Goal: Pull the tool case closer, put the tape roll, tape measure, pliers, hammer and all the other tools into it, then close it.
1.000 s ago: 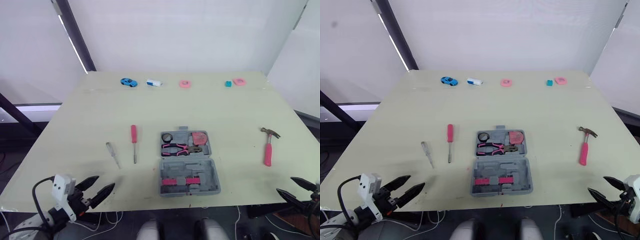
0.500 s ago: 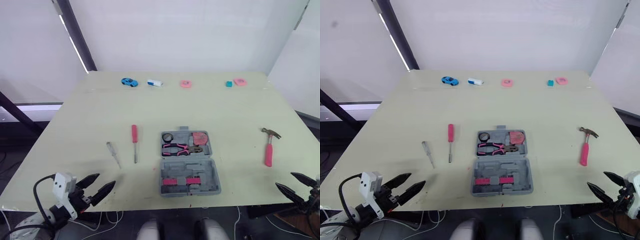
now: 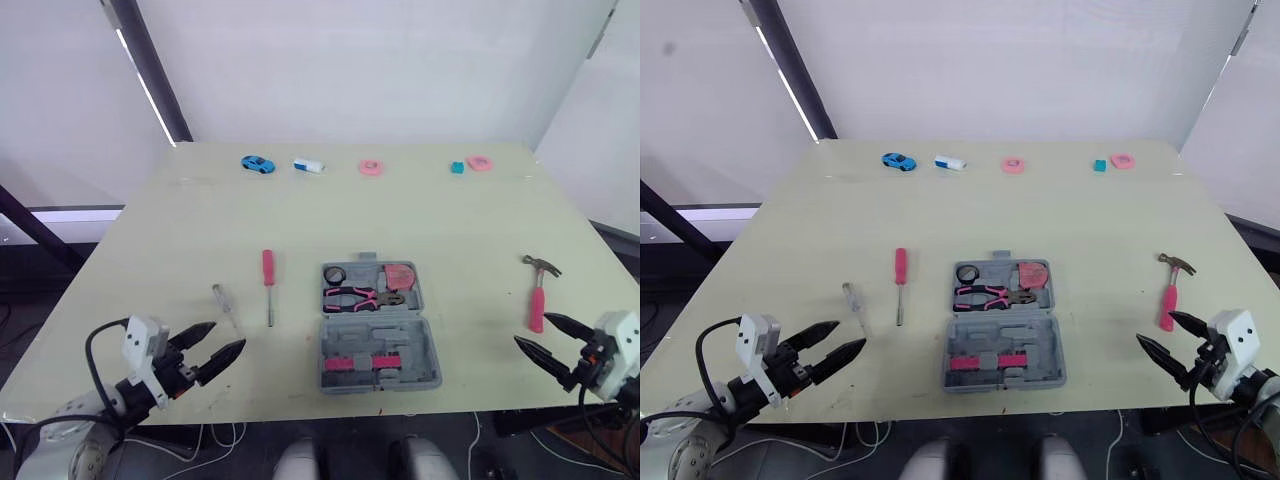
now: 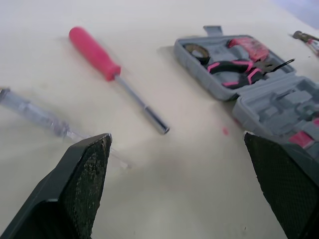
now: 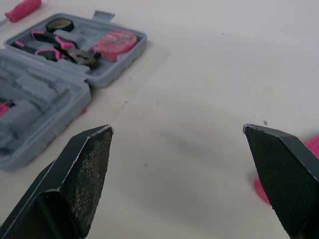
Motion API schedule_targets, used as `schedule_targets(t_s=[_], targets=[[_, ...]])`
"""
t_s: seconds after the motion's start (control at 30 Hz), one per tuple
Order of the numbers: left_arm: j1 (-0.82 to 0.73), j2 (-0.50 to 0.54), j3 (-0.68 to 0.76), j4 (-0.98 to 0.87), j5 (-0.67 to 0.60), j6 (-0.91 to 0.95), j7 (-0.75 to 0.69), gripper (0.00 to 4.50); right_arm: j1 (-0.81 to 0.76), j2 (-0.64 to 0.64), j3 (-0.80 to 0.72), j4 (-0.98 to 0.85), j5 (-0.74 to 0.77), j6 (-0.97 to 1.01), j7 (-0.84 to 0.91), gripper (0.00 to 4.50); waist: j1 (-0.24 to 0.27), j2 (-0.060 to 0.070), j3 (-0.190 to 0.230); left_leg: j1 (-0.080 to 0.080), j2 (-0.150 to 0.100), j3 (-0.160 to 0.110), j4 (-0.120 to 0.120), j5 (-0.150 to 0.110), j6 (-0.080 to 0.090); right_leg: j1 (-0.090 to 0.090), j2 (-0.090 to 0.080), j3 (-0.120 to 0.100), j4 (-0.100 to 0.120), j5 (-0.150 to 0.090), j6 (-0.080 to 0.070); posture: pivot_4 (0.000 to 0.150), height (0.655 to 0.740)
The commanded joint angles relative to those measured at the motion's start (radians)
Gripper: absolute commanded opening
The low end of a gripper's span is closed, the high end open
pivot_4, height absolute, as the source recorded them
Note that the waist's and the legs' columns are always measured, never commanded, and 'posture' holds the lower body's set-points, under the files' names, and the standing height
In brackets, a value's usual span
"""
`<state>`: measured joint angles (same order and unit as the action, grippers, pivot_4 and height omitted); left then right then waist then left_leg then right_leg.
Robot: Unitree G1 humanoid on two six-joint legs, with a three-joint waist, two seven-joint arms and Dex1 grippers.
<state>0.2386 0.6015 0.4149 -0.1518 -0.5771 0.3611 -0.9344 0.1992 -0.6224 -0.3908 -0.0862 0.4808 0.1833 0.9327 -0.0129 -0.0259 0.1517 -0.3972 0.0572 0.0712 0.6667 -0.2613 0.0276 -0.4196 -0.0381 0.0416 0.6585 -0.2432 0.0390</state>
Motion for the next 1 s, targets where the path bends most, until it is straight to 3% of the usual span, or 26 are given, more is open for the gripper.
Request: schedule_targets(t_s=[0.03,0.47,0.67,0.83,1.0], targets=[[-0.025,0.029,-0.019,-0.055,-0.012,0.007,-0.011,4.50,-0.056,-0.023,0.031,-0.041,0.013,0.020,0.008,4.41,0.000,0.000,0.000,0.000,0.000,0.000,0.000,0.000,0.000,0.000,0.000,0.000,0.000,0.000,0.000,0.150,0.7400],[-0.090,0.031,-0.088,-0.152,0.031,0.011,0.076,4.50,-0.283,-0.030,0.192,-0.127,0.016,0.121,-0.009,4.41,0.001,0.000,0.001,0.000,-0.001,0.000,0.000,0.000,0.000,0.000,0.002,0.000,0.000,0.000,0.000,0.150,0.7400],[-0.085,0.023,-0.087,-0.155,0.007,-0.015,0.047,4.50,-0.327,-0.022,0.229,-0.149,0.015,0.166,-0.030,4.41,0.001,-0.001,0.001,-0.001,-0.001,0.000,0.000,0.000,0.000,0.000,0.002,0.000,0.000,0.000,0.000,0.150,0.7400],[-0.089,0.017,-0.103,-0.159,0.058,0.018,0.141,4.50,-0.331,-0.014,0.251,-0.150,-0.009,0.172,-0.059,4.41,0.001,-0.001,0.001,-0.001,-0.001,0.000,0.000,0.000,0.000,0.000,0.002,0.000,0.000,0.000,0.000,0.150,0.7400],[-0.104,-0.021,-0.157,-0.223,0.129,0.166,0.355,4.50,-0.305,0.007,0.253,-0.233,0.032,0.144,-0.035,4.41,0.001,-0.001,0.001,-0.001,-0.001,-0.001,0.000,0.000,0.000,0.001,0.002,0.000,0.000,0.000,0.000,0.150,0.7400]])
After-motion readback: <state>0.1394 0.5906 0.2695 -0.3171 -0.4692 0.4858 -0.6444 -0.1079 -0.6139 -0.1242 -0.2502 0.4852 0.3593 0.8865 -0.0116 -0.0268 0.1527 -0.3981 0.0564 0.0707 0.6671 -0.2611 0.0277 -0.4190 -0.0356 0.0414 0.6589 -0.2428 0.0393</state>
